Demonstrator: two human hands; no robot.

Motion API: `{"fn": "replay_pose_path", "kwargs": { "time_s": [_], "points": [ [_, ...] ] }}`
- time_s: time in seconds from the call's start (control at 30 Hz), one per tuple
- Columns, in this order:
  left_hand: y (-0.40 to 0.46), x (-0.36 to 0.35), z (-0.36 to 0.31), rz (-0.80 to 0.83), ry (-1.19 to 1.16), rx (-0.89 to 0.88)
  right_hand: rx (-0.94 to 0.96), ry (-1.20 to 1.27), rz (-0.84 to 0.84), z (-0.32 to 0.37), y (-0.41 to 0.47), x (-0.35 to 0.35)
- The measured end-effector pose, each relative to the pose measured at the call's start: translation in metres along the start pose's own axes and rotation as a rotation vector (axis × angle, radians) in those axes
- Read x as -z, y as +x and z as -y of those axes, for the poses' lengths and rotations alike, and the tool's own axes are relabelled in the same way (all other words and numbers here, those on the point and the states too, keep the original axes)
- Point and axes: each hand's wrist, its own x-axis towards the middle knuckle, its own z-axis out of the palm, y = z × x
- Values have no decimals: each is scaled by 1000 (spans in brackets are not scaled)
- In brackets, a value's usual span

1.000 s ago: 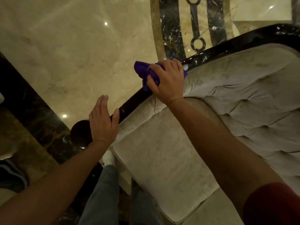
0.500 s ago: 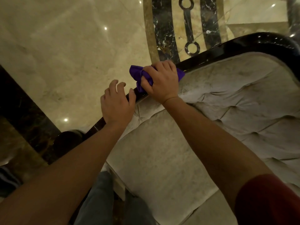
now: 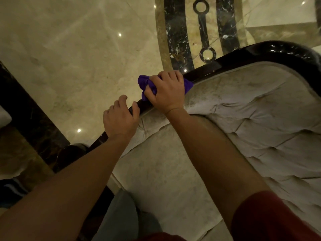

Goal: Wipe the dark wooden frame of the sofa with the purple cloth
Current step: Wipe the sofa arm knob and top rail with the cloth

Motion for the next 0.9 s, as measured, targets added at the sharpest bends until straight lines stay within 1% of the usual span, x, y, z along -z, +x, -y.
{"fn": "replay_pose_path", "kwargs": {
  "time_s": [0.1,0.2,0.3,0.4,0.5,0.6,0.7,0.9],
  "points": [
    [1,0,1,34,-97,10,-49,-16,0,3,2,-1],
    [4,-1,12,82,-240,10,-36,-16,-38,-2,1,-8],
    [21,-1,-3,114,-270,-74,-36,-5,-51,-4,3,-9],
    [31,-3,-36,203,-177,-193,-34,-31,-29,-14,8,-1],
    [28,-2,-43,197,20,-226,-29,-79,-24,-40,14,8],
    [26,-5,-42,143,138,-255,-97,-184,-36,-67,24,22],
    [26,-8,-43,74,141,-256,-129,-285,16,-93,35,38],
    [25,-8,-42,71,106,-259,-146,-337,16,-114,43,62]
  ]
}}
